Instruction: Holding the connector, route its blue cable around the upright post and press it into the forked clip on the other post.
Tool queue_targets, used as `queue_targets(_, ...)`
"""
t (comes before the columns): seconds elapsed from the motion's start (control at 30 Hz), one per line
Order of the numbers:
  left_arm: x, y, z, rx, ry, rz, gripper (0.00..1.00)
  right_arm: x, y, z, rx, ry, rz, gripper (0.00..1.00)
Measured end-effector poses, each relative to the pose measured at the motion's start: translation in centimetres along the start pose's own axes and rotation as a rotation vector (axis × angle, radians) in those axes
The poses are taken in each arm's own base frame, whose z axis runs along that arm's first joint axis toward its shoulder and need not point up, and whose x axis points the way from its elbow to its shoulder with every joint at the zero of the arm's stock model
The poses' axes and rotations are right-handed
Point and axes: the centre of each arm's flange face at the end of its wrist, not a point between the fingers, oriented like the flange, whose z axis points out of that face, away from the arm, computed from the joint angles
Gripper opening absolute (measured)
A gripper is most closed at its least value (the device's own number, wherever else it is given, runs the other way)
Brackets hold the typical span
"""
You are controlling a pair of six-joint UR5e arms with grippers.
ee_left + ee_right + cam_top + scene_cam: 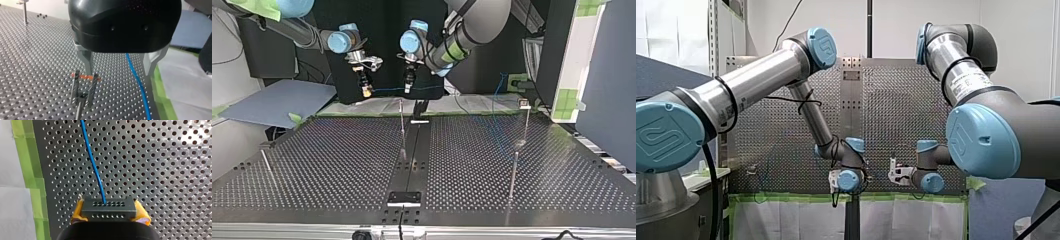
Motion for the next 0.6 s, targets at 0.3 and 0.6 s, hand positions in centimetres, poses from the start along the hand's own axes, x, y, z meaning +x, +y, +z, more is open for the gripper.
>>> queue_targets(0.3, 0.3, 0.9, 1.9, -0.035, -0.001, -0.043, 1.0, 0.0, 0.0, 0.0, 0.0, 0.0, -0.001, 0.0)
queue_targets(0.6, -0.5, 1.6, 3.4, -0.085, -0.05, -0.089, 1.0, 0.0, 0.0, 0.0, 0.0, -0.001, -0.001, 0.0)
